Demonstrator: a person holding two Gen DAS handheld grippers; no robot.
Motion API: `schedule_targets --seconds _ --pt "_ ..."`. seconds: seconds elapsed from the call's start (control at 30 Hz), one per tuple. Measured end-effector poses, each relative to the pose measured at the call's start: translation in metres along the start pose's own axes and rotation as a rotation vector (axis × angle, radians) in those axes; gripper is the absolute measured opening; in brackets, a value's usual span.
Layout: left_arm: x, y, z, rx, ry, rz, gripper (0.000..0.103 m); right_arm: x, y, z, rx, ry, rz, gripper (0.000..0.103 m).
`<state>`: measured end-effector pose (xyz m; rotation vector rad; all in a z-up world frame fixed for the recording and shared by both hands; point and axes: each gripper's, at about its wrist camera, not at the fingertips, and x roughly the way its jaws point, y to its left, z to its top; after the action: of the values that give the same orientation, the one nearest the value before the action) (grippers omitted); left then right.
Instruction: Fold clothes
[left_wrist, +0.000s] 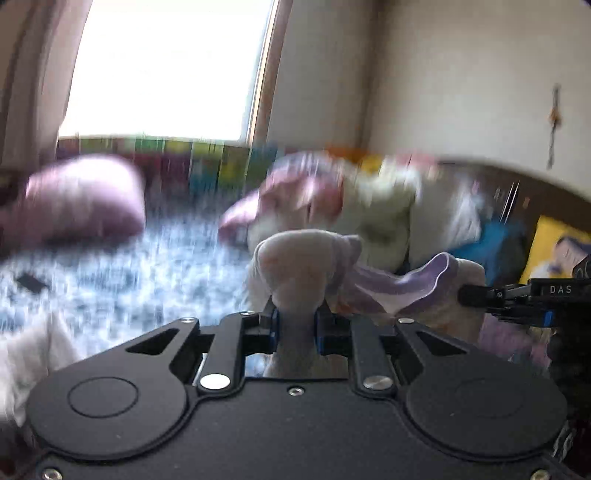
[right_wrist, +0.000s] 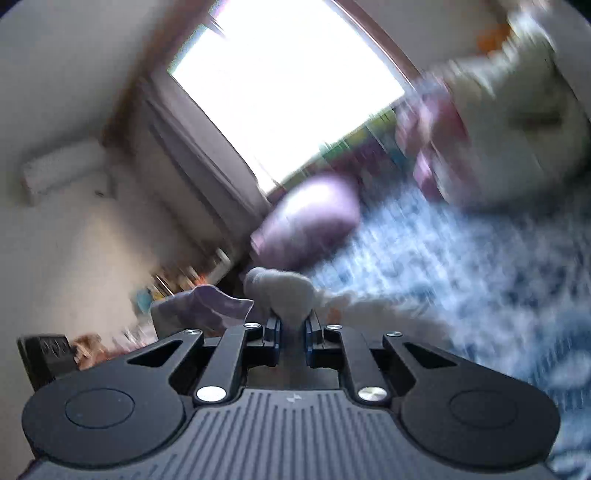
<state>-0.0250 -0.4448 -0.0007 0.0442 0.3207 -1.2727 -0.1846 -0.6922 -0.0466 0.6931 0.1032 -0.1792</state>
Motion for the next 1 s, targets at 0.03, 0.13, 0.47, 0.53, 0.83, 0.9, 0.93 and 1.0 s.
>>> schedule_targets --seconds 0.03,0.13,0.47,0.53,0.83,0.9,0.93,1.0 --pt "-0.006 -0.001 -0.003 0.015 -0.014 -0.004 0.017 -0.004 0.008 0.007 -0.023 -0.028 0.017 0.014" --pt "-0.018 -0.007 -0.042 0.066 0.023 0.0 0.017 -0.01 0.015 0.0 -0.09 -0.022 0.025 0.014" --pt "-0.065 -0.016 -0.269 0.078 0.547 -0.028 0.048 -0.042 -0.083 -0.203 0.068 0.523 -0.129 0.04" --pt "-0.071 -0.007 -0.27 -0.016 0.531 -0.012 0.052 -0.06 -0.102 -0.22 0.167 0.512 -0.147 0.046" --pt "-0.057 0.008 -0.252 -0.299 0.443 0.155 0.062 -0.074 -0.125 -0.225 0.293 0.342 -0.268 0.071" --pt "-0.044 0.009 -0.251 -0.3 0.448 0.175 0.062 -0.071 -0.125 -0.23 0.298 0.324 -0.318 0.071" --pt "-0.039 0.011 -0.251 -0.314 0.444 0.174 0.062 -0.071 -0.128 -0.232 0.321 0.315 -0.328 0.071" --pt "-0.028 0.016 -0.252 -0.348 0.437 0.169 0.062 -0.07 -0.134 -0.238 0.36 0.301 -0.346 0.071"
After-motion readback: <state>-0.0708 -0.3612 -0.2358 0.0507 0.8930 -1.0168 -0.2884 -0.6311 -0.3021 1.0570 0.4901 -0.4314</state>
